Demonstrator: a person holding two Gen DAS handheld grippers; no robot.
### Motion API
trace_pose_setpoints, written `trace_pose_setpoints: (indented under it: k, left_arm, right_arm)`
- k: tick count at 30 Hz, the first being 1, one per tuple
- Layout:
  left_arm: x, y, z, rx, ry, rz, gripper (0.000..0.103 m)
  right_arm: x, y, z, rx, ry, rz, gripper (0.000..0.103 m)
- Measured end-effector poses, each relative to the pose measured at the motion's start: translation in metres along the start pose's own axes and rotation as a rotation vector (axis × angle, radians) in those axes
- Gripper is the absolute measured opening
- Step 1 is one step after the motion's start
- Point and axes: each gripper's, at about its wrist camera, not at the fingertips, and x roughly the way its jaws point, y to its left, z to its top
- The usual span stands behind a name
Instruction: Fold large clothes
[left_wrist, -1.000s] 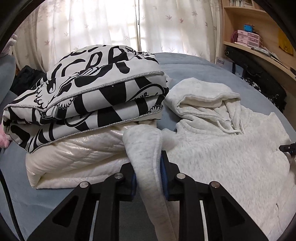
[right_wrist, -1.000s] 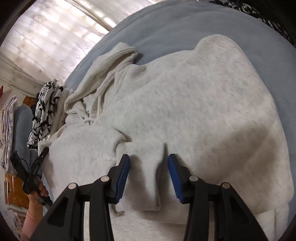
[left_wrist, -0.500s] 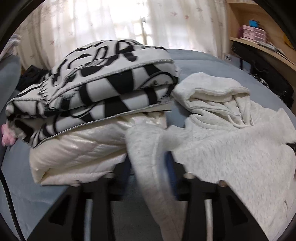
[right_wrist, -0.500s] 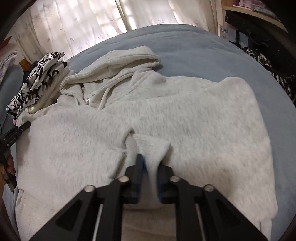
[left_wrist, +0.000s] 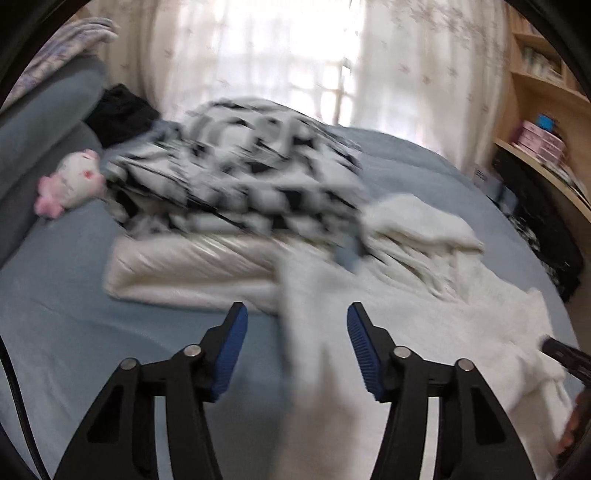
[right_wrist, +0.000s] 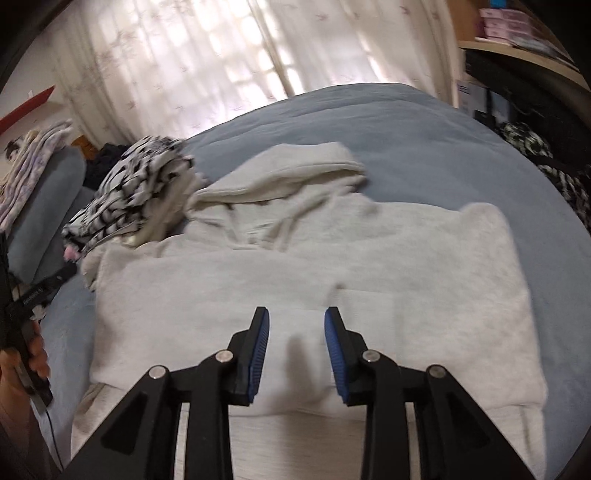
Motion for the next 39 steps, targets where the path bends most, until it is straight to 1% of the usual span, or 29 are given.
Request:
trace_pose_setpoints:
  k: [1, 3, 5, 6, 7, 9, 10, 11, 13, 14, 15, 16, 17, 18, 21, 22, 23, 26, 29, 30, 31, 32, 33, 34, 35, 36, 37, 39]
  left_arm:
    - [0.005, -0.015, -0.009, 0.006, 0.021, -0.018, 0.046]
    - [0.019, -0.041, -0.025, 0.017, 0.066, -0.046, 0.043]
    - [0.037, -0.064, -0.044, 0.021, 0.112, -0.050, 0.042]
    - [0.050, -0.075, -0.055, 0.035, 0.140, -0.028, 0.039]
    - [0.057, -0.080, -0.062, 0.055, 0.150, 0.004, 0.037]
    - [0.074, -0.082, -0.075, 0.111, 0.158, 0.140, 0.032]
    - [0.081, -0.077, -0.079, 0.127, 0.155, 0.211, 0.031]
    - [0.084, -0.068, -0.080, 0.116, 0.141, 0.235, 0.031]
    - [0.086, -0.052, -0.080, 0.066, 0.136, 0.240, 0.019]
    - [0.087, -0.045, -0.079, 0.048, 0.135, 0.248, 0.016]
    - [0.087, -0.042, -0.079, 0.035, 0.132, 0.249, 0.013]
    - [0.088, -0.040, -0.080, 0.029, 0.130, 0.245, 0.013]
    - [0.089, -0.040, -0.080, 0.033, 0.126, 0.249, 0.013]
    - [0.087, -0.040, -0.082, 0.039, 0.121, 0.257, 0.013]
    - [0.089, -0.044, -0.084, 0.048, 0.114, 0.268, 0.013]
    - [0.089, -0.043, -0.083, 0.038, 0.115, 0.258, 0.013]
    - [0.089, -0.041, -0.083, 0.026, 0.118, 0.244, 0.013]
    - [0.082, -0.032, -0.078, -0.017, 0.135, 0.201, 0.013]
    - [0.072, -0.032, -0.075, -0.025, 0.159, 0.166, 0.018]
    - [0.069, -0.033, -0.075, -0.021, 0.164, 0.163, 0.024]
    - [0.063, -0.035, -0.076, -0.018, 0.164, 0.158, 0.033]
    - [0.055, -0.037, -0.077, -0.018, 0.157, 0.155, 0.039]
    - [0.048, -0.038, -0.077, -0.017, 0.146, 0.151, 0.051]
    - [0.038, -0.040, -0.079, -0.014, 0.130, 0.147, 0.060]
    - [0.029, -0.042, -0.081, -0.011, 0.112, 0.158, 0.064]
    - [0.019, -0.044, -0.083, -0.006, 0.091, 0.178, 0.072]
    - [0.009, -0.045, -0.085, -0.001, 0.069, 0.195, 0.074]
    - [-0.008, -0.046, -0.091, 0.001, 0.050, 0.206, 0.074]
  right_arm:
    - [0.003, 0.007, 0.001, -0.010, 0.005, 0.007, 0.031]
    - [0.013, 0.026, -0.001, -0.031, 0.022, 0.036, 0.031]
    - [0.027, 0.045, -0.006, -0.051, 0.044, 0.070, 0.031]
    - [0.034, 0.052, -0.008, -0.059, 0.059, 0.077, 0.031]
    - [0.042, 0.057, -0.010, -0.068, 0.077, 0.078, 0.031]
    - [0.058, 0.059, -0.018, -0.088, 0.116, 0.056, 0.031]
    - [0.064, 0.057, -0.020, -0.094, 0.131, 0.040, 0.031]
    - [0.070, 0.052, -0.022, -0.096, 0.144, 0.013, 0.031]
    - [0.067, 0.036, -0.023, -0.077, 0.136, -0.014, 0.031]
    - [0.062, 0.024, -0.022, -0.065, 0.125, -0.045, 0.031]
    - [0.059, 0.014, -0.021, -0.054, 0.119, -0.050, 0.028]
    - [0.054, 0.000, -0.021, -0.036, 0.116, -0.038, 0.028]
    - [0.051, -0.008, -0.021, -0.025, 0.117, -0.015, 0.022]
    - [0.049, -0.013, -0.021, -0.018, 0.122, -0.005, 0.019]
    - [0.040, -0.018, -0.024, -0.027, 0.111, -0.012, 0.019]
    - [0.037, -0.016, -0.026, -0.038, 0.106, -0.020, 0.019]
    - [0.035, -0.013, -0.026, -0.048, 0.101, -0.028, 0.021]
    - [0.033, -0.007, -0.026, -0.057, 0.094, -0.038, 0.022]
    - [0.028, -0.006, -0.026, -0.032, 0.092, -0.028, 0.023]
    - [0.025, -0.006, -0.026, -0.016, 0.093, -0.015, 0.024]
    - [0.024, -0.006, -0.026, -0.007, 0.093, -0.004, 0.025]
    - [0.020, -0.006, -0.026, 0.010, 0.093, 0.012, 0.026]
    - [0.016, -0.007, -0.027, 0.026, 0.091, 0.026, 0.027]
    - [0.012, -0.007, -0.029, 0.038, 0.090, 0.038, 0.027]
    - [0.008, -0.006, -0.030, 0.045, 0.088, 0.046, 0.027]
    - [0.003, -0.006, -0.033, 0.050, 0.083, 0.052, 0.027]
    - [0.000, -0.005, -0.034, 0.052, 0.079, 0.055, 0.027]
    - [-0.012, -0.005, -0.040, 0.059, 0.067, 0.066, 0.027]
